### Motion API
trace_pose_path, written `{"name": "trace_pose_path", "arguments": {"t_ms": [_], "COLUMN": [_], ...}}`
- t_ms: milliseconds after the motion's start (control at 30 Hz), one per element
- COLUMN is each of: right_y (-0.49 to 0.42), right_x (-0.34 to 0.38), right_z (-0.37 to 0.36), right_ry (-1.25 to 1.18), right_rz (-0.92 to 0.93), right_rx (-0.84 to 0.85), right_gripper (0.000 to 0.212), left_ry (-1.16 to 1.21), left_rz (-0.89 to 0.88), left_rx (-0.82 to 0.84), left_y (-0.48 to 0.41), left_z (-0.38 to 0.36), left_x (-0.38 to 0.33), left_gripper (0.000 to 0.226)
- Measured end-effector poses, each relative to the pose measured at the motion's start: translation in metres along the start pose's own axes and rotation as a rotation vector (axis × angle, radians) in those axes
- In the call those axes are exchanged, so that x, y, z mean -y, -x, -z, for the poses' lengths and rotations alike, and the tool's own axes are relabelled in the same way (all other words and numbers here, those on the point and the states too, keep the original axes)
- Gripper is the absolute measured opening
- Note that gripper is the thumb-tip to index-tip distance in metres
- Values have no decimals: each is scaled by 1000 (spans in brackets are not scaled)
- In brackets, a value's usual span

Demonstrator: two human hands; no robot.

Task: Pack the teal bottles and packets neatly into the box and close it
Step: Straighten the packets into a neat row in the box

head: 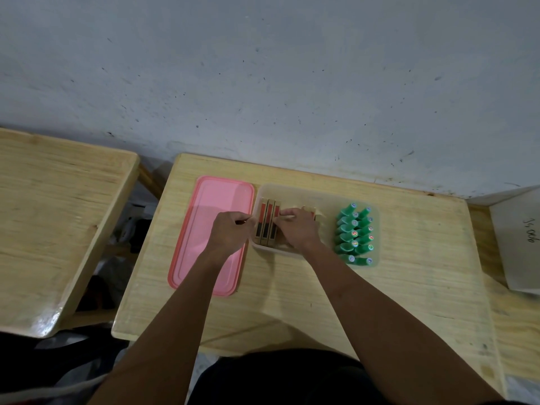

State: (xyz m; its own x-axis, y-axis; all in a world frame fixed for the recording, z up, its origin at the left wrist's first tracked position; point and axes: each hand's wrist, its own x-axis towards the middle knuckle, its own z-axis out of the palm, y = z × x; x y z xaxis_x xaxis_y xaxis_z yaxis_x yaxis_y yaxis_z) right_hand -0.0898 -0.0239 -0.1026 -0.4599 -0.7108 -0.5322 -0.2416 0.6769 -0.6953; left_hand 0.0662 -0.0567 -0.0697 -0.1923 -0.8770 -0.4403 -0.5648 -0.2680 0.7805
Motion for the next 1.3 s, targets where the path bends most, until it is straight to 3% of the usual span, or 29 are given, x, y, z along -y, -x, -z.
{"name": "trace_pose_path", "arguments": {"t_ms": [267, 400, 500, 600, 667, 833, 933, 1000, 1067, 1167, 1300], "right_y": [2, 5, 7, 6, 2, -8, 0, 2, 2, 5, 3], "right_x": [-1, 1, 3, -4, -9, -16, -11, -13, -15, -17, -16], "right_z": [-2, 9, 27, 45, 51, 40, 38, 36, 35, 36, 37], "right_ry": [-185, -5, 148, 430, 577, 595, 570, 556, 564, 648, 704], "right_rz": [-82, 34, 117, 101, 74, 51, 125, 151, 146, 129, 174], "right_rx": [35, 42, -78, -232, -212, -105, -68, -80, -129, -164, -120], "right_gripper": [11, 17, 29, 33, 32, 37, 6, 15, 6, 30, 41], "left_ry": [-27, -23, -16, -16, -17, -16, -12, -13, -22, -25, -9], "left_rz": [-11, -20, -18, -19, -25, -15, -16, -18, -20, -24, -21], "left_rx": [-1, -12, -12, -26, -35, -33, -27, -29, -32, -33, -33], "left_y": [1, 2, 3, 3, 2, 0, -1, -2, -3, -3, -2], "left_z": [0, 0, 0, -2, -3, -3, -3, -3, -3, -3, -3], "left_x": [-2, -4, -4, -3, -2, 1, 2, 4, 4, 3, 2], "left_gripper": [26, 24, 22, 23, 24, 27, 28, 28, 28, 27, 26]}}
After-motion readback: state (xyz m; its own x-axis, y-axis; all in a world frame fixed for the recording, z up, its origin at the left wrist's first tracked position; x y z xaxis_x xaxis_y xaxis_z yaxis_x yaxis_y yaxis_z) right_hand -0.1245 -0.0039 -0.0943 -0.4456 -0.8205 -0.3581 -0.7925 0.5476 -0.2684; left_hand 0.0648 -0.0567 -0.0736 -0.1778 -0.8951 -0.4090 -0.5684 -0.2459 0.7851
